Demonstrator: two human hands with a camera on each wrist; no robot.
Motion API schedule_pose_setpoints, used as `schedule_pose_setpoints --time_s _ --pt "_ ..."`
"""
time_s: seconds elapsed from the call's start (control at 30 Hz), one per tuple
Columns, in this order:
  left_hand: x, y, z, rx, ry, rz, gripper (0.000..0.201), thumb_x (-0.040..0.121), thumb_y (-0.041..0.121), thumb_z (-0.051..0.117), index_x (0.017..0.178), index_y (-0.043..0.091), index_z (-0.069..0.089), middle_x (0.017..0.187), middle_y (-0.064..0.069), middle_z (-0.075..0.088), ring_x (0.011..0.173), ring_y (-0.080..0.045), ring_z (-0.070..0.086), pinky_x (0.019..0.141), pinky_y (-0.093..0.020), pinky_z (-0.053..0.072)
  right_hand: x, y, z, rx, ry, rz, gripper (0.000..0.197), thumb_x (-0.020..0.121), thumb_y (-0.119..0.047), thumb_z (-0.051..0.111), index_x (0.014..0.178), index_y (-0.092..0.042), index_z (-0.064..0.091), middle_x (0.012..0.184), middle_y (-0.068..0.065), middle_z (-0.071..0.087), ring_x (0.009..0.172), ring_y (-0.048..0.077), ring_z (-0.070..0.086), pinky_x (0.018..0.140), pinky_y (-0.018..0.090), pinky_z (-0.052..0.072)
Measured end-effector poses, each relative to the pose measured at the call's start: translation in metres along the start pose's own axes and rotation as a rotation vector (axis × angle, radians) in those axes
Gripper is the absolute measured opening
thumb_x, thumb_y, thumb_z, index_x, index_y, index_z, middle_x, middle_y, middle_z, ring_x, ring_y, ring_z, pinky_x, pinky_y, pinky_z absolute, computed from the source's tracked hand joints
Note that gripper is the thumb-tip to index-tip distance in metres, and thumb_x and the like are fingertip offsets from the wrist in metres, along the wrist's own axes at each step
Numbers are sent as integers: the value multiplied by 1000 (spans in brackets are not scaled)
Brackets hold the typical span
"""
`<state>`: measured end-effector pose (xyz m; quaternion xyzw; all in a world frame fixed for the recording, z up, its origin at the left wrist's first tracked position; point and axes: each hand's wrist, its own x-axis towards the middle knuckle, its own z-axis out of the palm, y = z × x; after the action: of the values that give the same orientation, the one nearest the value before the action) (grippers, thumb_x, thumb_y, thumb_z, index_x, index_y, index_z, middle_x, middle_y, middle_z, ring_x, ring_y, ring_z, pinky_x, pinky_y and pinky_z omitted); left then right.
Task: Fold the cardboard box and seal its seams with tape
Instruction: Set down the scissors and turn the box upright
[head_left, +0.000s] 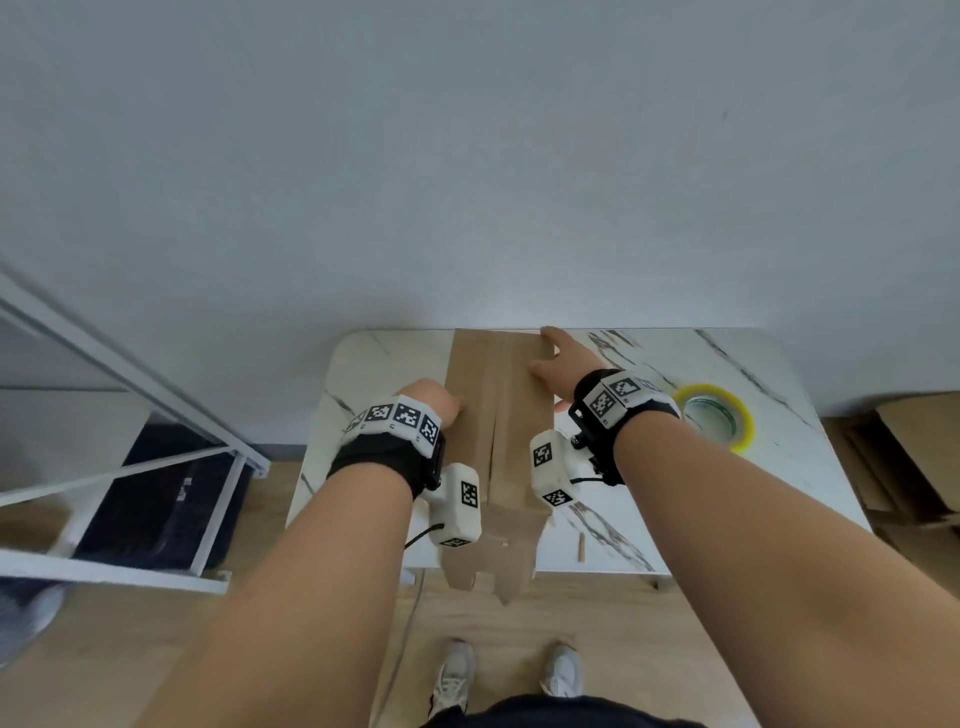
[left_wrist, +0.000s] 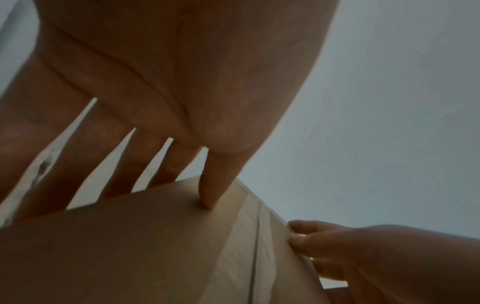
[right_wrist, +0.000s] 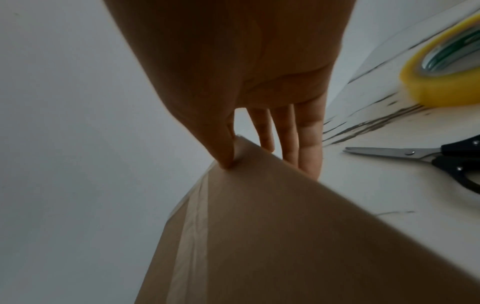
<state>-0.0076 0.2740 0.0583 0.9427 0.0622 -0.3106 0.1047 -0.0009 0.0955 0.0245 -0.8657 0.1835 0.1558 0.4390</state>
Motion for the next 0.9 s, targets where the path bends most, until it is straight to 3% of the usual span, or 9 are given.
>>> schedule_pose_setpoints --time_s 0.07,0.13,0.2,0.3,0.43,0.6,0.73,0.83,0.9 --pt "1 -5 2 -24 -25 2 44 100 35 40 119 -1 56 121 -17 59 114 -32 56 92 -33 42 0 2 4 2 43 46 52 86 -18 53 136 -22 40 122 11 57 100 31 63 85 46 56" --pt "5 -12 4 -85 -17 2 38 98 39 44 90 3 56 93 -12 60 93 -30 56 73 -31 42 -3 4 5 13 67 92 43 87 -17 53 128 -18 41 113 10 59 91 34 67 81 47 58" --pt "12 -19 5 -163 23 8 44 95 43 46 76 5 54 77 -8 56 79 -28 54 64 -29 38 -4 4 6 20 99 118 37 88 -16 52 124 -15 42 110 10 59 88 35 68 80 48 58" --pt "24 -26 4 -280 136 17 37 95 35 43 90 3 62 97 -14 65 79 -29 56 67 -31 39 -5 9 4 -34 271 180 27 91 -9 42 117 -11 49 110 12 64 92 33 67 82 42 55" --pt "25 -43 -2 -337 287 -117 37 94 29 41 118 6 59 125 -18 55 113 -35 54 89 -40 44 -10 20 9 -19 324 204 25 97 -19 41 119 -14 50 102 10 65 86 31 66 69 34 50" --pt "31 -55 3 -330 60 -152 49 101 38 29 104 0 60 117 -20 62 104 -33 58 78 -33 38 -12 9 25 96 236 72 67 85 -57 52 142 -26 35 135 -5 51 106 27 62 86 47 55" --pt "28 -53 0 -325 20 -133 48 103 32 27 113 -2 59 116 -20 60 94 -30 53 81 -33 37 -14 -2 29 113 169 77 70 82 -46 67 139 -19 36 113 -2 55 79 30 70 73 49 60" --pt "26 -48 -4 -417 33 -101 43 102 27 31 80 -2 54 91 -16 54 89 -29 49 76 -30 34 -13 -1 26 125 205 141 60 82 -37 70 129 -11 41 87 -2 55 78 30 70 73 47 60" --pt "29 -48 -6 -483 63 -76 38 100 22 34 79 -1 57 94 -17 59 93 -32 54 76 -31 36 -13 2 21 132 257 194 62 83 -38 69 129 -9 39 88 4 61 80 30 71 68 41 59"
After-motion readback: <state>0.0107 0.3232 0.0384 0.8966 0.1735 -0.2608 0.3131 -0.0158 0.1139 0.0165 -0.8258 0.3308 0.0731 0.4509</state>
